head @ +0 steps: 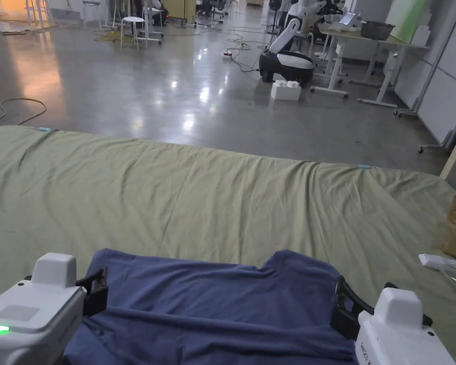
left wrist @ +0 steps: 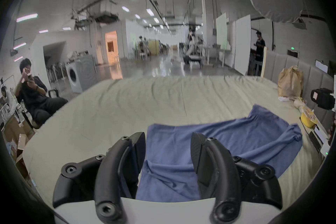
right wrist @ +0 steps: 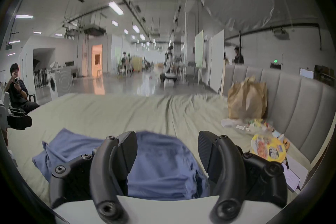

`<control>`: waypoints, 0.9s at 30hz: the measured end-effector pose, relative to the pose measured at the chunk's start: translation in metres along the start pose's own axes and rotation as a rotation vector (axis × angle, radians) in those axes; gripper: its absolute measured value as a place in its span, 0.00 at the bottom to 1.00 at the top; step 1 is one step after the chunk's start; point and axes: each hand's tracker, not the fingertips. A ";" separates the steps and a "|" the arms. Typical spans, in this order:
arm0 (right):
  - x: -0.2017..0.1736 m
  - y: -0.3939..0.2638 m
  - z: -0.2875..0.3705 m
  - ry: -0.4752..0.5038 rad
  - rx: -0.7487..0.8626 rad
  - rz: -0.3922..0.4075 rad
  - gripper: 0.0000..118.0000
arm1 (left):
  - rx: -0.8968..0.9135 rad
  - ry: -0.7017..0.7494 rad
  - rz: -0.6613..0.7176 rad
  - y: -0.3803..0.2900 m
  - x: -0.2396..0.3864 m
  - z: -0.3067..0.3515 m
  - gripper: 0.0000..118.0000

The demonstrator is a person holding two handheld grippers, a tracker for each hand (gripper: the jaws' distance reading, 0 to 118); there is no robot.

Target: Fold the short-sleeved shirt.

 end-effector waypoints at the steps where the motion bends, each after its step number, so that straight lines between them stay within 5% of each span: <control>1: -0.006 0.003 0.007 -0.008 0.042 0.012 0.62 | 0.019 0.000 0.002 0.002 0.004 0.010 0.35; 4: -0.019 0.011 0.027 -0.012 0.134 0.030 0.53 | 0.085 0.003 0.058 0.001 0.007 0.032 0.15; 7: -0.028 0.014 0.039 -0.011 0.143 0.027 0.14 | 0.123 -0.019 0.078 -0.002 0.008 0.051 0.06; 8: -0.028 0.014 0.040 -0.002 0.141 0.011 0.09 | 0.122 -0.009 0.078 -0.003 0.010 0.055 0.06; 19: -0.032 0.011 0.050 0.009 0.142 0.039 0.01 | 0.064 0.007 0.055 -0.020 -0.017 0.065 0.04; 27: -0.020 -0.001 0.046 0.015 0.061 0.034 0.01 | -0.295 -0.044 0.156 -0.041 -0.069 0.007 0.04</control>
